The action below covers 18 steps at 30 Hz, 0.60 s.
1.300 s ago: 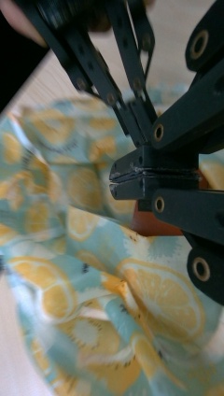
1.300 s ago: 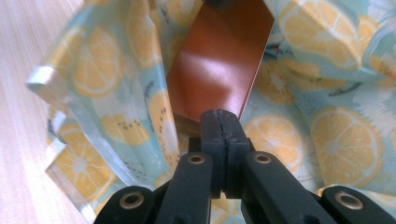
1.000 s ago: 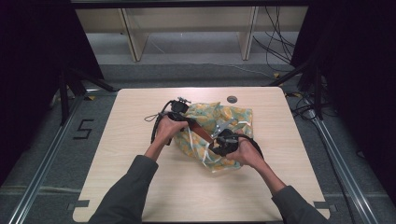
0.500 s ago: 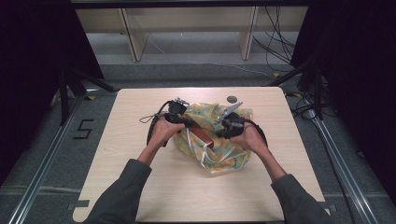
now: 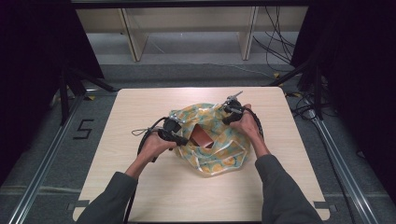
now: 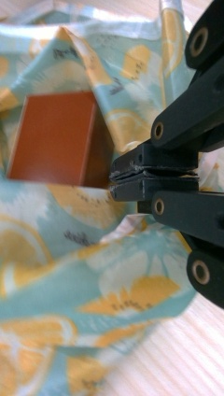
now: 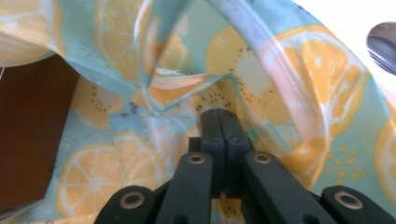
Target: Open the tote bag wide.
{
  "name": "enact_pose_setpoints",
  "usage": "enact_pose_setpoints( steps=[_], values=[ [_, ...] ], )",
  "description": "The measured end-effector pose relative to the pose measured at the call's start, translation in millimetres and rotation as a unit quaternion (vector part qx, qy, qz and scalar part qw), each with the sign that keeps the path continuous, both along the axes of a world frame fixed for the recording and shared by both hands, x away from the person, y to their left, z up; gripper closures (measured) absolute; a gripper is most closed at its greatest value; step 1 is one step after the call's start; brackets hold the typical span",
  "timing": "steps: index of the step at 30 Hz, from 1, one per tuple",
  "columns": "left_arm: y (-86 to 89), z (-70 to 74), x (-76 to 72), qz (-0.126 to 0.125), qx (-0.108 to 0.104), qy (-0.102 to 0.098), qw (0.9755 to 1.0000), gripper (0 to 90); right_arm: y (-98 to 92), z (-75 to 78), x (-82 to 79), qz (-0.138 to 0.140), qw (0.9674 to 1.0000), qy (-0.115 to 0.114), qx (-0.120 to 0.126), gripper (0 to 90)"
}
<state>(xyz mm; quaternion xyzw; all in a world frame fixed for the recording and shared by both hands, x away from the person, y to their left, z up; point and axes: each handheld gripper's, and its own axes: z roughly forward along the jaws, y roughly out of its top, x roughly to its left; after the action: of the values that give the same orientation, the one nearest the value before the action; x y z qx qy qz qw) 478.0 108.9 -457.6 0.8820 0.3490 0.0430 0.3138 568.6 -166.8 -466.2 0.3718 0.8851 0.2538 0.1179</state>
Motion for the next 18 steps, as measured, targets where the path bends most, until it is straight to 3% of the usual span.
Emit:
enact_pose_setpoints(
  steps=[2, 3, 4, 5, 6, 7, 9, 10, 11, 12, 13, 17, 18],
  values=[
    [0.7, 2.5, -0.1, 0.018, -0.031, -0.005, 0.9994, 86.5, -0.7, 1.1, -0.7, 0.008, 0.9999, -0.010, -0.002, 90.0],
    [-2.3, 8.0, -0.4, 0.029, -0.049, -0.014, 0.9983, 85.7, 2.4, 8.8, -6.8, 0.000, 1.0000, -0.001, 0.008, 90.0],
    [-5.7, 14.4, 0.5, 0.027, -0.056, -0.027, 0.9977, 85.7, 3.7, 12.1, -9.0, 0.002, 0.9999, -0.002, 0.012, 90.0],
    [-5.7, 14.4, 0.5, 0.027, -0.056, -0.027, 0.9977, 85.4, 5.1, 17.6, -13.4, 0.005, 0.9999, -0.001, 0.017, 90.0],
    [-9.3, 19.5, 1.4, 0.028, -0.070, -0.036, 0.9965, 85.4, 5.1, 17.6, -13.4, 0.005, 0.9999, -0.001, 0.017, 90.0],
    [-12.9, 24.5, 2.4, 0.031, -0.080, -0.045, 0.9953, 85.4, 7.3, 24.7, -20.1, 0.027, 0.9991, -0.016, 0.027, 90.0],
    [-21.4, 34.4, 10.7, 0.037, -0.088, -0.059, 0.9937, 85.1, 9.4, 29.9, -30.3, 0.048, 0.9976, -0.016, 0.048, 90.0],
    [-21.4, 34.4, 10.7, 0.037, -0.088, -0.059, 0.9937, 84.9, 9.4, 29.9, -30.3, 0.048, 0.9976, -0.016, 0.048, 90.0],
    [-24.2, 34.8, 18.3, 0.048, -0.087, -0.059, 0.9933, 84.8, 11.3, 30.3, -44.1, 0.066, 0.9959, -0.002, 0.063, 90.0],
    [-24.2, 34.8, 18.3, 0.048, -0.087, -0.059, 0.9933, 84.9, 11.3, 30.3, -44.1, 0.066, 0.9959, -0.002, 0.063, 90.0],
    [-25.7, 31.8, 26.2, 0.059, -0.085, -0.051, 0.9933, 85.0, 11.9, 26.8, -53.5, 0.085, 0.9942, 0.004, 0.066, 90.0],
    [-26.9, 23.6, 36.3, 0.080, -0.085, -0.037, 0.9925, 85.8, 10.8, 12.8, -73.9, 0.123, 0.9912, 0.045, 0.020, 90.0],
    [-26.9, 23.6, 36.3, 0.080, -0.085, -0.037, 0.9925, 85.8, 10.8, 12.8, -73.9, 0.123, 0.9912, 0.045, 0.020, 90.0]
  ],
)
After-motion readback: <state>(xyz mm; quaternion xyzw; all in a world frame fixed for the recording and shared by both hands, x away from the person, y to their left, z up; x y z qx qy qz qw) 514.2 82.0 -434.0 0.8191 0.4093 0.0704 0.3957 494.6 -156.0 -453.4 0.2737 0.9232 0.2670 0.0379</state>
